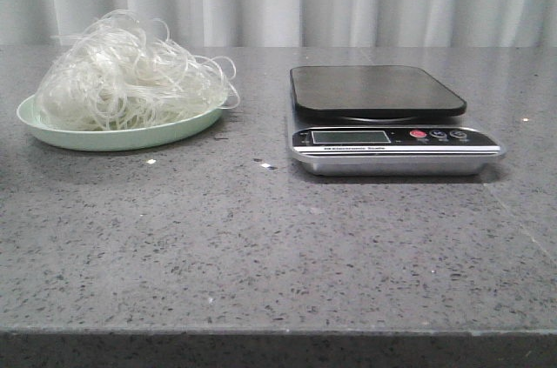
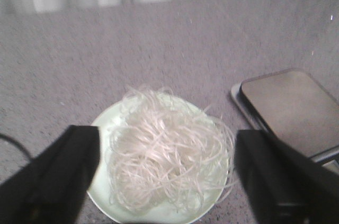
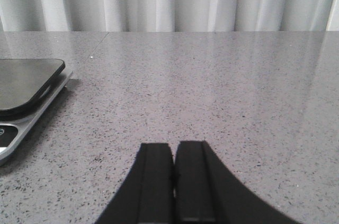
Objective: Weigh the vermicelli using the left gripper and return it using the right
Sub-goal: 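Lower the left gripper into the vermicelli pile and close on it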
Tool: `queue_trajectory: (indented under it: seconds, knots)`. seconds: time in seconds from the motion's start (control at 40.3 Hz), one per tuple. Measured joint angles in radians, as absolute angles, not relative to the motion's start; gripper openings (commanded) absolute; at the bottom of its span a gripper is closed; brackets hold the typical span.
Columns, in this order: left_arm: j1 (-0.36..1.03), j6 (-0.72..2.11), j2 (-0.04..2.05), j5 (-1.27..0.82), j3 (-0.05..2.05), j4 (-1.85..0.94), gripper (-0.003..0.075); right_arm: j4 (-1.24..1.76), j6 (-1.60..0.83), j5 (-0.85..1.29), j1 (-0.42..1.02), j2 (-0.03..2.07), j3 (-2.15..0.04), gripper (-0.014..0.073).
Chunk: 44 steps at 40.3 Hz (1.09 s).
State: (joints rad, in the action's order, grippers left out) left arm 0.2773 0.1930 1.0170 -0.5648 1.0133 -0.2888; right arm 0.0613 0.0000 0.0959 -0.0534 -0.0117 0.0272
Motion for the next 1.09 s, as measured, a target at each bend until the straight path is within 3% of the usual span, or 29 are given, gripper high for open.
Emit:
queue_trajectory:
  seconds: [0.546, 1.091]
  knots:
    - [0.282, 0.231, 1.406, -0.847, 1.299, -0.186, 0.0704, 0.061, 0.000, 0.096, -0.053, -0.012, 0.027, 0.0151]
    - [0.284, 0.231, 1.641, -0.866, 1.347, -0.185, 0.0704, 0.061, 0.000, 0.096, -0.053, -0.012, 0.027, 0.0151]
